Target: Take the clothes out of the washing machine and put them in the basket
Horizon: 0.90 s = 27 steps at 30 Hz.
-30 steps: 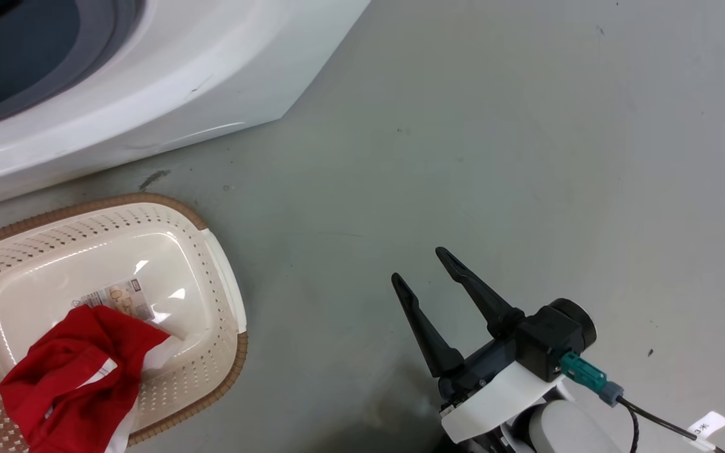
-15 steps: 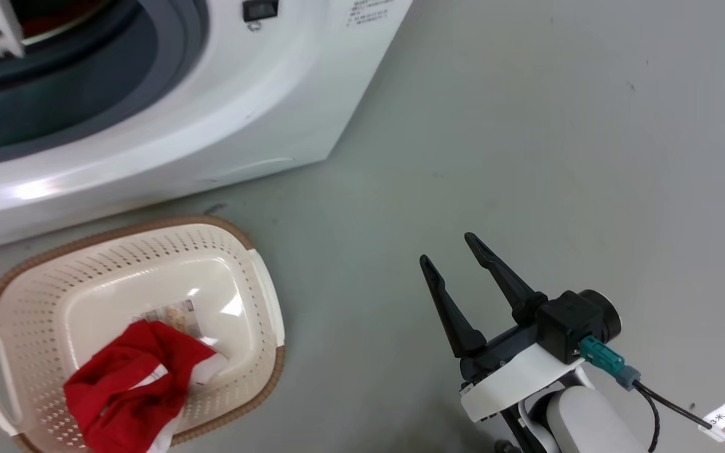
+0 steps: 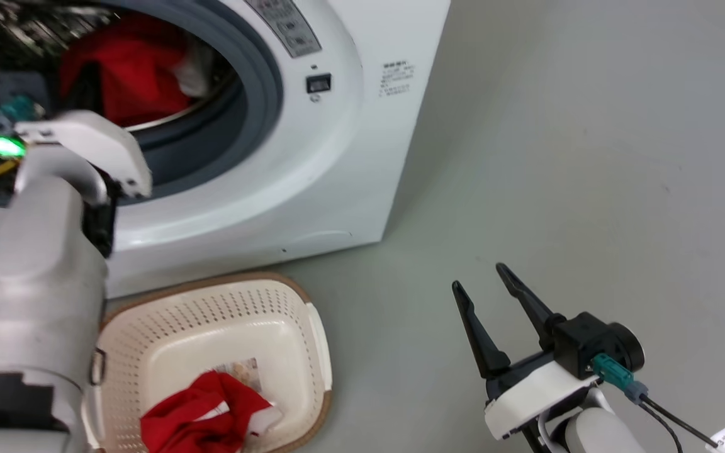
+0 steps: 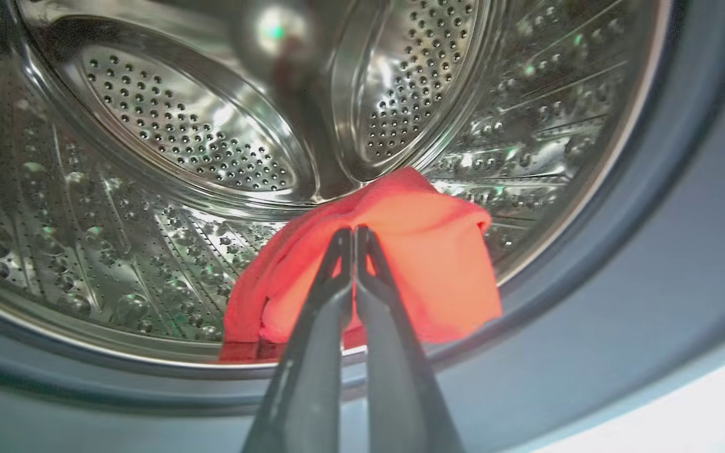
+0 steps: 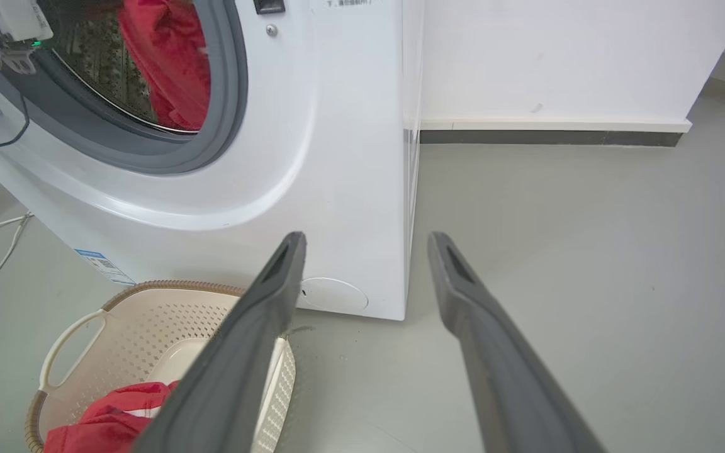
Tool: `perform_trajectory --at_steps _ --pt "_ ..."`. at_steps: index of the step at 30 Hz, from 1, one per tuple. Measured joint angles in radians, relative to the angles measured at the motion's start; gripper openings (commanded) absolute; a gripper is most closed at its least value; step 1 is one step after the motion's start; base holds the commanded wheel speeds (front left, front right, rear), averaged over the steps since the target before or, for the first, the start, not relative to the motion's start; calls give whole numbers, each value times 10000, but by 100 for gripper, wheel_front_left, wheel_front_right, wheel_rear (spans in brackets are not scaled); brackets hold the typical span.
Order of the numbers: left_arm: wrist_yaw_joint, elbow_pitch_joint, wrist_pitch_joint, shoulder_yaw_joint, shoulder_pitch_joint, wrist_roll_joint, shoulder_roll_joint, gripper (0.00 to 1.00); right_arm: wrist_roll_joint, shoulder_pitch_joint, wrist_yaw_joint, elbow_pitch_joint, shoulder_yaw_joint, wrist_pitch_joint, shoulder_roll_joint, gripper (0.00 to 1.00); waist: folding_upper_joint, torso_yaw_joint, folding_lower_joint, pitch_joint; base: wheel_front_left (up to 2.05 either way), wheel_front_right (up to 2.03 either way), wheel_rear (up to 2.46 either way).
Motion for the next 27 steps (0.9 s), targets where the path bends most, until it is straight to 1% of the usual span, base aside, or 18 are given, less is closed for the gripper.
perform_trajectory --at_steps 4,14,17,18,23,27 --pt "-8 -1106 -10 176 920 -155 -301 0 -150 210 0 113 -199 2 0 100 0 315 -1 -679 0 0 0" --pt "-115 -4167 -25 424 2965 -249 -640 0 -238 496 0 71 -495 184 0 100 0 1168 -1 -1823 0 0 0" --pt "-6 -5281 -25 433 3622 -263 -713 0 -240 675 0 27 -589 230 0 100 0 1387 -2 -2035 0 0 0" --pt "-6 -5281 -25 433 3622 -263 -713 0 -240 675 0 27 -589 230 0 100 0 1387 -2 -2035 0 0 0" --pt "251 -7576 105 322 4758 -297 -821 0 -305 823 0 -73 -746 322 0 100 0 1742 -2 -2239 0 0 0" --pt "658 -9639 522 336 5744 -368 -861 0 -374 879 0 -153 -907 355 0 100 0 1969 -2 -2344 0 0 0"
